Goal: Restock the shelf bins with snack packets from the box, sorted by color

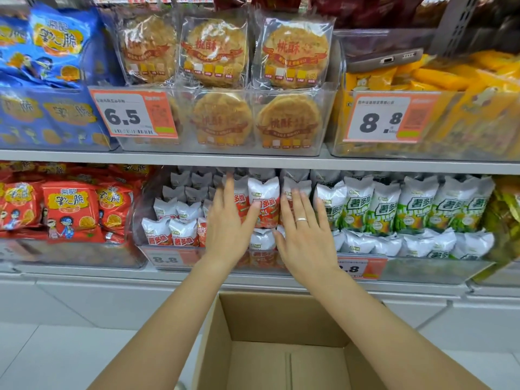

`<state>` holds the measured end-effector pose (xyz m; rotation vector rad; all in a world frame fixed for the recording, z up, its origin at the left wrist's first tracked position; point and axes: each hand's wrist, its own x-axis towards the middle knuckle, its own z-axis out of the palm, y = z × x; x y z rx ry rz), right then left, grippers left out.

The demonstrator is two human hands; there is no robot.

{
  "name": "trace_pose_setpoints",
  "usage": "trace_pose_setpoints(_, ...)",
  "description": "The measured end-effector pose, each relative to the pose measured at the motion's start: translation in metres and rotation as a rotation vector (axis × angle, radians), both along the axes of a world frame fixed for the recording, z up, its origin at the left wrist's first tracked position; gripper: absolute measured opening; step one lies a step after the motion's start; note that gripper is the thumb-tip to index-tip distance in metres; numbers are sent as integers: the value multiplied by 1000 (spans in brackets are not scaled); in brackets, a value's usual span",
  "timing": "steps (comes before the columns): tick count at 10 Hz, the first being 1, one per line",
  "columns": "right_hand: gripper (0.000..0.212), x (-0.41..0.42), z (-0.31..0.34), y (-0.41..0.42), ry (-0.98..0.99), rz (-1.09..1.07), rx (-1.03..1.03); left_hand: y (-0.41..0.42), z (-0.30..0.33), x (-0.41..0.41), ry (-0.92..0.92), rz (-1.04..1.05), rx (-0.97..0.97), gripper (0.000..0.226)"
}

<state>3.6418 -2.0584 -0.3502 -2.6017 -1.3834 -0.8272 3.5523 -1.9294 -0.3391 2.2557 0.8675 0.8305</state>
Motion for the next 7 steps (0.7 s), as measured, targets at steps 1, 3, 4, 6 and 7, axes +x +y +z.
trace_pose_setpoints(1, 61, -5, -8, -12, -29, 24, 24, -20, 7, 15, -29, 6, 10, 60)
trace_pose_setpoints(3, 59, -2, -20, -24, 13, 36, -25, -8, 14, 51, 214, 133, -43, 59)
trace_pose_setpoints(4, 56, -3, -18, -37, 14, 64, -10, -10, 11, 45, 186, 131, -11, 61)
trace_pose_setpoints(6, 49, -9, -16, -91, 73, 72, 15, -25, 22, 9, 105, 87, -5, 62)
trace_pose_setpoints(7, 48, -9, -4, -128, 135, 22, 103, -39, 34, -17, 79, 21, 13, 61)
